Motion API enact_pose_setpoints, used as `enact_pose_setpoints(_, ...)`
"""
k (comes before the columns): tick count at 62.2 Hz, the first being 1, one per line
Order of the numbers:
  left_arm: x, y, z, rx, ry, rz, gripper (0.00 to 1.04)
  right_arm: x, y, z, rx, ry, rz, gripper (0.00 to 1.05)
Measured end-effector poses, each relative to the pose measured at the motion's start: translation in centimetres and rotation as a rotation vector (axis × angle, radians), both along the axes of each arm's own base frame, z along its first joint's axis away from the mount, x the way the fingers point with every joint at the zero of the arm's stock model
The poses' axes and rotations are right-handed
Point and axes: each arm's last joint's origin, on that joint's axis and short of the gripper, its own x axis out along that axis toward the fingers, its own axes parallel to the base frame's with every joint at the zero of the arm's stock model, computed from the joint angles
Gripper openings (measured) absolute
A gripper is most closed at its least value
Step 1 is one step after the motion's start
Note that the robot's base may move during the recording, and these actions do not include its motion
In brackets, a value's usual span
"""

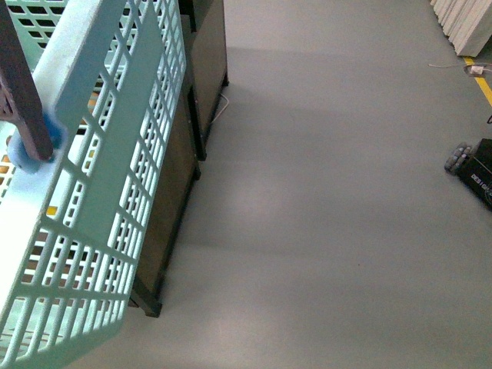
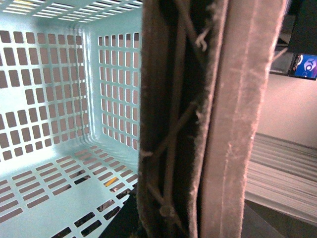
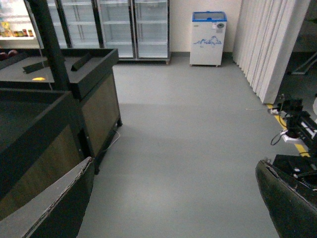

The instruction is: Pick mango and avocado into basket

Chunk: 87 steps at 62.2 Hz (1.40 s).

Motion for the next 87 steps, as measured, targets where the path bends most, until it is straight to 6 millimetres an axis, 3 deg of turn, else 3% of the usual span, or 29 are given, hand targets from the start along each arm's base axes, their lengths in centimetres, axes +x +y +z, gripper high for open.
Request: enact_pose_setpoints(87,0.00,0.00,0.00,0.000,0.000,-0.003,0.16,-0.02,0.00,0.02,0.000,-0.003,0.001,0.96)
